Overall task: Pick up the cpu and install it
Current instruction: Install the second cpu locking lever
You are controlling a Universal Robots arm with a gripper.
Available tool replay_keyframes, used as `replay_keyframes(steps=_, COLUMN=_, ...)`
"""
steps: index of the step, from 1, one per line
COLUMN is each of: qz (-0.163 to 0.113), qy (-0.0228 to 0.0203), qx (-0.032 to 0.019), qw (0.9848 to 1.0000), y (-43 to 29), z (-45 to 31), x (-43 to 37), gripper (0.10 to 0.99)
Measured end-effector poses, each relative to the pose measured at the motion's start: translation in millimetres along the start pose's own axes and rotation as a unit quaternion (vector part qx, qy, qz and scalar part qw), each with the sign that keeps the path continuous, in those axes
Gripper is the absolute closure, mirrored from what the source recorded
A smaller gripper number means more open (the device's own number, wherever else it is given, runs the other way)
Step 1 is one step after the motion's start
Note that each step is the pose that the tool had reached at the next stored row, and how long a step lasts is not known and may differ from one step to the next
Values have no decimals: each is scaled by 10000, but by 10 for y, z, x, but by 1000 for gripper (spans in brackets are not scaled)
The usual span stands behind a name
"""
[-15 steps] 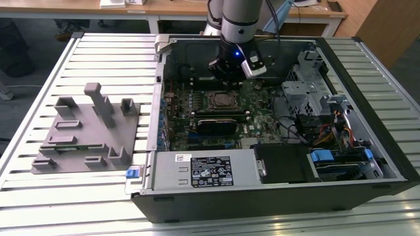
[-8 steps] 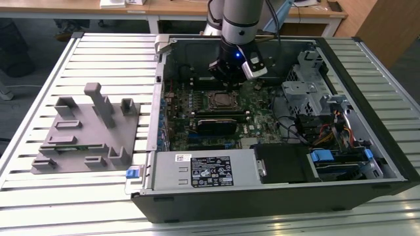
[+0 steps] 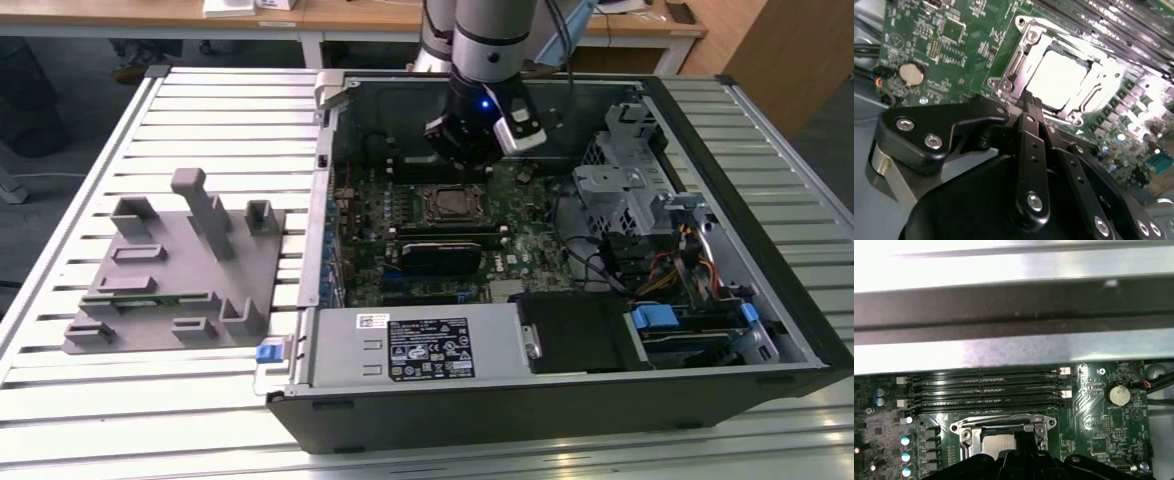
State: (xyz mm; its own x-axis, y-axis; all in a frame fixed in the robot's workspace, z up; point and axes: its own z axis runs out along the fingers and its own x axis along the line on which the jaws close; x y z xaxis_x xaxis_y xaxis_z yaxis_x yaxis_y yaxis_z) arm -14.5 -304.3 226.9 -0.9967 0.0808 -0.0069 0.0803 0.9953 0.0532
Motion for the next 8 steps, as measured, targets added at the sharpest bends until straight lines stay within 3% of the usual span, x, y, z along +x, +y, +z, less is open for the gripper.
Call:
replay_keyframes(steps=4, qz=-1, qy=0, qx=-1, qw=10000, y=-4, z=-42, x=-1, gripper=980)
replay_keyframes(steps=8, qz=0, qy=0, qx=0, qw=10000, y=-65, z=-46, x=-6, gripper=980)
